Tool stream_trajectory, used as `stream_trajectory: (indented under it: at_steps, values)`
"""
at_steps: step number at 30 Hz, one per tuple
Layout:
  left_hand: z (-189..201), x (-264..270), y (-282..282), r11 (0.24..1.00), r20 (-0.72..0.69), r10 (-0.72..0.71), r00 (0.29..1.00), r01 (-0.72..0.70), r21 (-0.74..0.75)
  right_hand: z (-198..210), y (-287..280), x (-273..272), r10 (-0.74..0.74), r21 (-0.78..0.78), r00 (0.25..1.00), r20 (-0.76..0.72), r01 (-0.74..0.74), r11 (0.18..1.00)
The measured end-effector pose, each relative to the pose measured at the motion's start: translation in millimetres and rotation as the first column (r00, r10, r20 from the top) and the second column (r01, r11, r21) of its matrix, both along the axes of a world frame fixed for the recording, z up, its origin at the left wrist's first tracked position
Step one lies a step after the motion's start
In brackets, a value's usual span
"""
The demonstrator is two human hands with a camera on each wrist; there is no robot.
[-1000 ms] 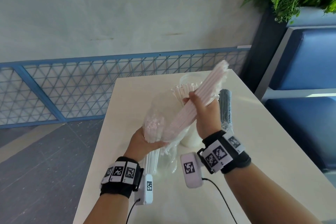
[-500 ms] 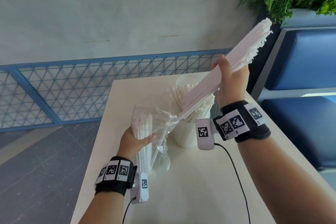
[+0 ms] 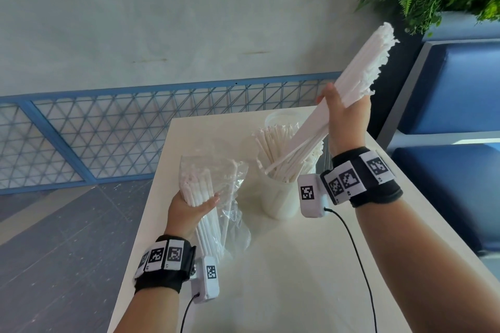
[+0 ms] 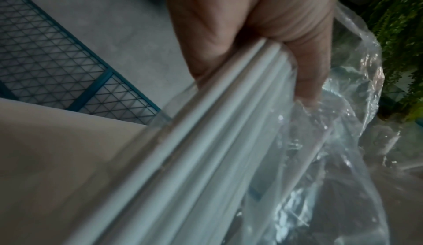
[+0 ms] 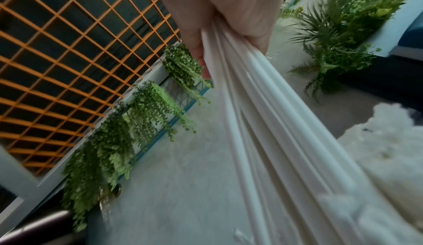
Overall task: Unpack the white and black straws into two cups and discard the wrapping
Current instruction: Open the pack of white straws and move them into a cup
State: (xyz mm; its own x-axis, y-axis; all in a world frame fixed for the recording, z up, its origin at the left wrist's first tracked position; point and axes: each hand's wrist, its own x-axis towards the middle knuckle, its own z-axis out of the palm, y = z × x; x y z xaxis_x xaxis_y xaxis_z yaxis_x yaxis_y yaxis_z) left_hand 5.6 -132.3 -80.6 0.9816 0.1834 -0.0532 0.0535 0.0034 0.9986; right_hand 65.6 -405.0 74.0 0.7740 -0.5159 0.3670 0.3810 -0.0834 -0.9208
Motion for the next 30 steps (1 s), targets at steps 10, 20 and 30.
stream_trajectory:
  at_steps: [10,20,30]
  values:
    - [13,-11,-20,0.980,0.026,-0.113,0.993,0.116,-0.160,-37,43,-10,0.167,-0.279,0.969,-0.180,-0.213,0.936]
    - [12,-19,-25,0.981,0.039,-0.112,0.993,0.117,-0.153,-42,52,-19,0.086,-0.273,0.995,-0.051,-0.097,0.957]
    - [9,-22,-32,0.976,0.058,-0.153,0.987,0.160,-0.148,-74,52,-8,0.172,-0.673,0.968,-0.185,-0.252,0.696]
